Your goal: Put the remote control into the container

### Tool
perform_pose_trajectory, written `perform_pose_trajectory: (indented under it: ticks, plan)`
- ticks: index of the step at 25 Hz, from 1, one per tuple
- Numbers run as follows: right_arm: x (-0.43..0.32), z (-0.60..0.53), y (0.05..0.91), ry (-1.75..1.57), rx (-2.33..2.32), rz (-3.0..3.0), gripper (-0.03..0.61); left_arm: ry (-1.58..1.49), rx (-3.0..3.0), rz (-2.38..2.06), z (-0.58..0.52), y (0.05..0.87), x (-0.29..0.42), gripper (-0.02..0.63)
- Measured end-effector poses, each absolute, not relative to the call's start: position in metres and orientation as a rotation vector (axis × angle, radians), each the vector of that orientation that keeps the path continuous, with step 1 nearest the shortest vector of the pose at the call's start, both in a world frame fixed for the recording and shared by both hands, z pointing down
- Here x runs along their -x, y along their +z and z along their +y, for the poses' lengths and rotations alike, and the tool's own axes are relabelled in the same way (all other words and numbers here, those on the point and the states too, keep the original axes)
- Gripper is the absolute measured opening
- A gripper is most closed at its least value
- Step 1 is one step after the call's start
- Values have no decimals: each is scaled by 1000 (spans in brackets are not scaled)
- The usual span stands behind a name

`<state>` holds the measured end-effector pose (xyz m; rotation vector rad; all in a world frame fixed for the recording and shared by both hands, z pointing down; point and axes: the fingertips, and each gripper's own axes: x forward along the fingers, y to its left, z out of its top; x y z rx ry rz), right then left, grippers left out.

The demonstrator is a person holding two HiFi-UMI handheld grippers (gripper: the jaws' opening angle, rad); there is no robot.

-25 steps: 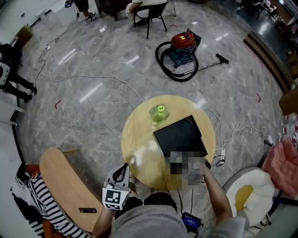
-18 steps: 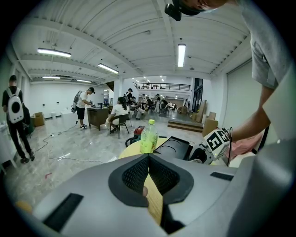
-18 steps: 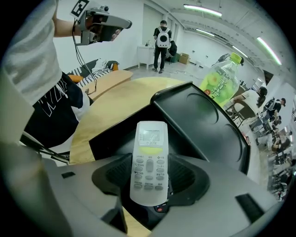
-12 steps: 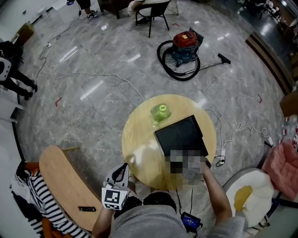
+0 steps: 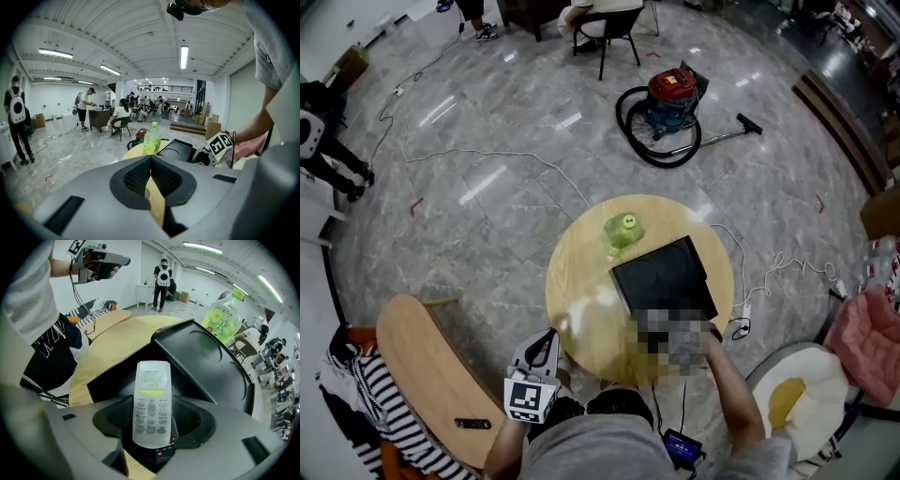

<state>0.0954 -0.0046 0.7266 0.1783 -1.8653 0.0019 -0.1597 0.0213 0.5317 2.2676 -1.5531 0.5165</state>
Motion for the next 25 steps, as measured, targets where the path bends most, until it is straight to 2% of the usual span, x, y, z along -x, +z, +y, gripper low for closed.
perform_pose_trajectory:
  ticks: [9, 25]
  plan:
    - [-101, -8, 700, 19, -301, -1884, 252, 503, -2283, -1563, 21, 527, 161, 8]
    - [-64, -43, 565, 252, -840, -2300, 250, 385, -2349, -1614, 13, 488, 155, 8]
